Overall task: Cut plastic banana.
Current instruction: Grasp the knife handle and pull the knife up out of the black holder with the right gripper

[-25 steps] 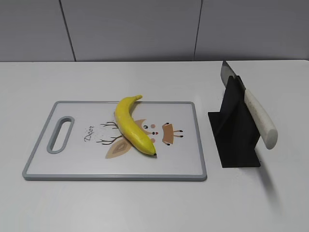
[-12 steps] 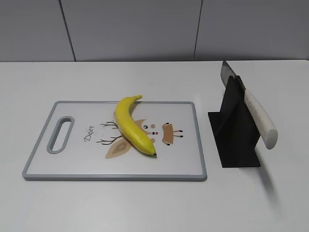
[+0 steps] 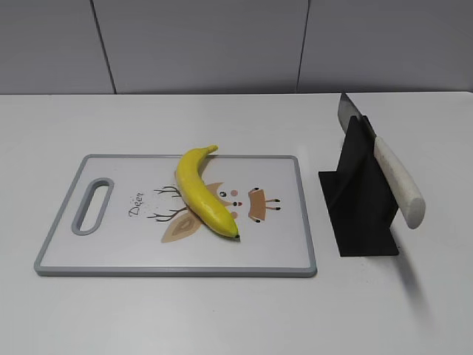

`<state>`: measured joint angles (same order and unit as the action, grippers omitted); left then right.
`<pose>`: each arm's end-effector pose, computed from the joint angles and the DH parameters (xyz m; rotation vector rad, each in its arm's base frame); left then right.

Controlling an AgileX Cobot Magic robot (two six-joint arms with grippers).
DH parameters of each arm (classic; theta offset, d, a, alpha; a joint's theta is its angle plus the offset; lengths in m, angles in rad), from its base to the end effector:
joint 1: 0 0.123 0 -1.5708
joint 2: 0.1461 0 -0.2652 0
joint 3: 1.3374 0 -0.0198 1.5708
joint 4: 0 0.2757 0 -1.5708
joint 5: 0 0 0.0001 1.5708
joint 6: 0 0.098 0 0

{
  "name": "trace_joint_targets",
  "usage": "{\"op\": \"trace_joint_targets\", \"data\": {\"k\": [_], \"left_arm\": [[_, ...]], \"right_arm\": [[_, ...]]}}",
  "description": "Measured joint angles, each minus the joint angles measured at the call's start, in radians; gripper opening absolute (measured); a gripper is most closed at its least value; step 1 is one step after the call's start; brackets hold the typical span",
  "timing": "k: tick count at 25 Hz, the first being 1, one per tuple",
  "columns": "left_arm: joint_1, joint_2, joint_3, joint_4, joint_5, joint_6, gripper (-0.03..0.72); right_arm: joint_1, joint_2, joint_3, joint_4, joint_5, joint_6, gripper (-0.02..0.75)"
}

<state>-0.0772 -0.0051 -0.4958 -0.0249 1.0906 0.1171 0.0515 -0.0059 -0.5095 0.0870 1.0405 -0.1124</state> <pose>0.0413 -0.0054 0.2825 0.2027 2.0630 -0.0055 0.0414 0.0095 0.2913 -0.1680 1.9992 0.0645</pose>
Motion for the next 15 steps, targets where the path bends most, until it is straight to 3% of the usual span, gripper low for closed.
{"op": "trace_joint_targets", "data": {"k": [15], "left_arm": [[0.0,0.0,0.0,-0.001,-0.001,0.0,0.529]], "right_arm": [[0.0,0.041,-0.035,0.008,0.041,0.0,0.594]]}}
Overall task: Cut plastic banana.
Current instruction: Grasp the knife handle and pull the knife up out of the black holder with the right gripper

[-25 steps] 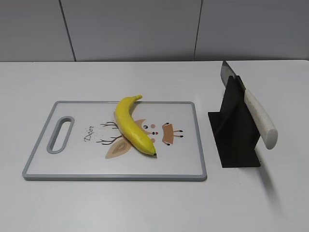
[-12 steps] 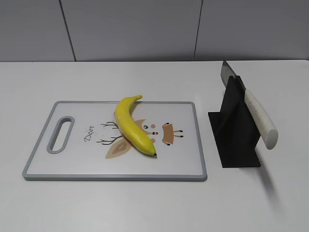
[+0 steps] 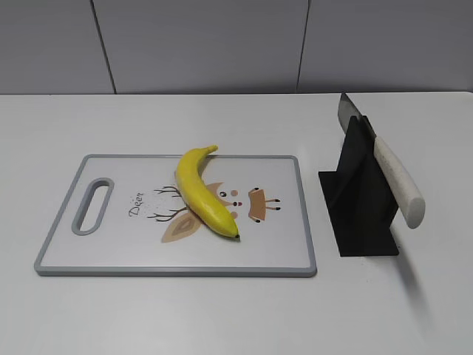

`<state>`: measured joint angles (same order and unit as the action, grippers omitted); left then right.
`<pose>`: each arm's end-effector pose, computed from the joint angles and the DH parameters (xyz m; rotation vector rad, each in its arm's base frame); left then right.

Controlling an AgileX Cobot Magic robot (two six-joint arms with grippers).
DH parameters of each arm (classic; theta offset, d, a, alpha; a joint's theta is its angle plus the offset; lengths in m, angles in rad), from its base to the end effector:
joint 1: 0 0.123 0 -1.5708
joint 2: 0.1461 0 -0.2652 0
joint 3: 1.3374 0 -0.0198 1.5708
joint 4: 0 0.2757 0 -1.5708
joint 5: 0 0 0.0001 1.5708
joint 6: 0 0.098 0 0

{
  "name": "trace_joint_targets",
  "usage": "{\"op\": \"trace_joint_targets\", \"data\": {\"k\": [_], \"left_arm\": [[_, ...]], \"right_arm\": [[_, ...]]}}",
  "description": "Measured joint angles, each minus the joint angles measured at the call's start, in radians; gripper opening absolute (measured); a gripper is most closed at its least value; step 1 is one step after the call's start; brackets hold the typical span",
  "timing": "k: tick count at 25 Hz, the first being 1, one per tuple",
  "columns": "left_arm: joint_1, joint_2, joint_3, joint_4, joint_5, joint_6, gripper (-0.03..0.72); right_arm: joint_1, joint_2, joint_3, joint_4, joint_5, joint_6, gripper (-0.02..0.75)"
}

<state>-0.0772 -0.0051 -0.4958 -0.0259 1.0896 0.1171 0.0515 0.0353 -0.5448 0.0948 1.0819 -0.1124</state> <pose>0.0414 -0.0055 0.2825 0.2026 2.0620 -0.0067 0.0420 0.0104 0.2967 -0.1742 2.0456 0.0758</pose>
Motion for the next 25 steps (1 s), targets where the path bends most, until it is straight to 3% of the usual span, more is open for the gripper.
{"op": "trace_joint_targets", "data": {"k": [8,25], "left_arm": [[0.0,0.0,0.0,0.0,-0.001,0.0,0.58],[0.0,0.0,0.0,0.0,-0.002,0.0,0.575]], "right_arm": [[0.0,0.187,-0.095,0.0,0.039,0.006,0.594],[0.0,0.619,-0.251,0.028,0.131,0.049,0.594]]}}
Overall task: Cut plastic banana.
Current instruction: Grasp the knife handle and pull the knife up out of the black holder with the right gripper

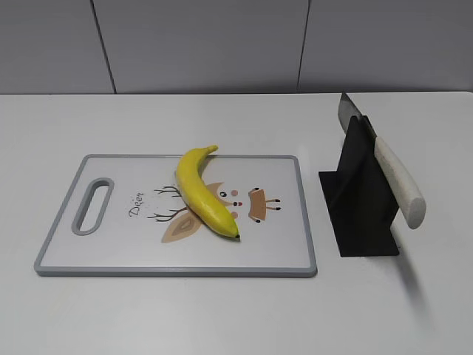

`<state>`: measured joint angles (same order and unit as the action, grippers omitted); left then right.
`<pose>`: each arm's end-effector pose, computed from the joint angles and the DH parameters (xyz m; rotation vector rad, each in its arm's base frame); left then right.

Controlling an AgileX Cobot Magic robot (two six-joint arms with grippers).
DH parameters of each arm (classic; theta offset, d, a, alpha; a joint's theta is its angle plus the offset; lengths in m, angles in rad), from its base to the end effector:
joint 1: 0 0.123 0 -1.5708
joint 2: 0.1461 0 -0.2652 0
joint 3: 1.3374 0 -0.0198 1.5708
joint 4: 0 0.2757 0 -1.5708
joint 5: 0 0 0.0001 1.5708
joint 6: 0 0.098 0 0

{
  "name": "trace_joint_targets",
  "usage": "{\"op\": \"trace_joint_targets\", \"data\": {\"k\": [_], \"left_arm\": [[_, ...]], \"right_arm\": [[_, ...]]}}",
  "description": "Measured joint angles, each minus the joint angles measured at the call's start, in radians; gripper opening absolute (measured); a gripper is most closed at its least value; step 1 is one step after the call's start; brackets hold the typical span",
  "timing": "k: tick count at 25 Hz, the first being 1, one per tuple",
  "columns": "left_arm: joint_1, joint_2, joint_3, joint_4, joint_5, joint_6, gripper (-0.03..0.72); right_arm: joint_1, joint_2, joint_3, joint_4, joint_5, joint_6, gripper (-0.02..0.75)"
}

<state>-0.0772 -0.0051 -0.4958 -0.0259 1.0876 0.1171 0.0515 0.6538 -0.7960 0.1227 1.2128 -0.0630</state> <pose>0.0415 -0.0055 0.2827 0.2024 2.0600 -0.0066 0.1325 0.0181 0.3143 -0.1354 2.5460 0.1588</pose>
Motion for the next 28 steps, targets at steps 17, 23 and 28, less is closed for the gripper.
{"op": "trace_joint_targets", "data": {"k": [17,23,28], "left_arm": [[0.0,0.0,0.0,0.0,0.0,0.0,0.575],[0.0,0.0,0.0,0.0,0.0,0.0,0.573],[0.0,0.0,0.0,0.0,0.0,0.0,0.573]], "right_arm": [[0.0,0.483,-0.238,0.067,0.0,0.008,0.594],[0.007,0.606,-0.302,0.109,-0.001,0.003,0.594],[0.114,0.68,-0.327,0.099,-0.013,0.031,0.594]]}}
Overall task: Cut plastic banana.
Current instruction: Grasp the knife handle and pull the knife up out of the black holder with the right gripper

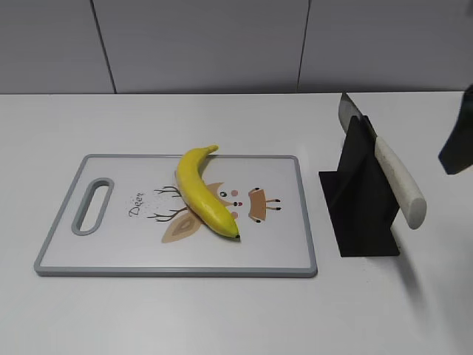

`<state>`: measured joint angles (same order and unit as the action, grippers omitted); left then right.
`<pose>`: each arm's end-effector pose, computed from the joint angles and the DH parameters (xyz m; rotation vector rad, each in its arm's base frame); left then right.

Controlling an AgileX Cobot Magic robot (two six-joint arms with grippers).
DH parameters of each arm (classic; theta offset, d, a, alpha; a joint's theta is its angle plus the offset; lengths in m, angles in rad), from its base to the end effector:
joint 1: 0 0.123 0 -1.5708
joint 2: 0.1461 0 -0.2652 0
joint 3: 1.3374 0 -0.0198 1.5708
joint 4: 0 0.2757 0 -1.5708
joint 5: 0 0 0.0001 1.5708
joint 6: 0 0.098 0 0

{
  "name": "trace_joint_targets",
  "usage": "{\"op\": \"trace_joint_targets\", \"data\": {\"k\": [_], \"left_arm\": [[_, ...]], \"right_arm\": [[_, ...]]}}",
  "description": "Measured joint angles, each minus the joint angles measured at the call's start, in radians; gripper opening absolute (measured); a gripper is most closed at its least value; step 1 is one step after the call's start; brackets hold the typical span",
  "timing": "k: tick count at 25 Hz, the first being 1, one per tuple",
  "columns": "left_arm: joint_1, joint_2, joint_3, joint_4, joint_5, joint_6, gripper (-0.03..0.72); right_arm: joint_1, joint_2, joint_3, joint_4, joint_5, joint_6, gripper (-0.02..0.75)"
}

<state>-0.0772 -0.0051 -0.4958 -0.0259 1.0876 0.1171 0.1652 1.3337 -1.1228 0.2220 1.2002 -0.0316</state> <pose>0.0415 -0.0055 0.2827 0.2024 2.0600 -0.0066 0.2690 0.0652 0.2799 -0.2049 2.8842 0.3380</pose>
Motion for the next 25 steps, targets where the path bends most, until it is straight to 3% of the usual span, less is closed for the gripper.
{"op": "trace_joint_targets", "data": {"k": [6,15,25], "left_arm": [[0.0,0.0,0.0,0.0,0.0,0.0,0.573],[0.0,0.0,0.0,0.0,0.0,0.0,0.573],[0.0,0.0,0.0,0.0,0.0,0.0,0.573]], "right_arm": [[0.1,0.131,-0.044,-0.057,-0.033,0.076,0.594],[0.11,0.289,-0.05,-0.066,-0.077,0.098,0.591],[0.144,0.396,-0.051,-0.067,-0.138,0.129,0.506]]}}
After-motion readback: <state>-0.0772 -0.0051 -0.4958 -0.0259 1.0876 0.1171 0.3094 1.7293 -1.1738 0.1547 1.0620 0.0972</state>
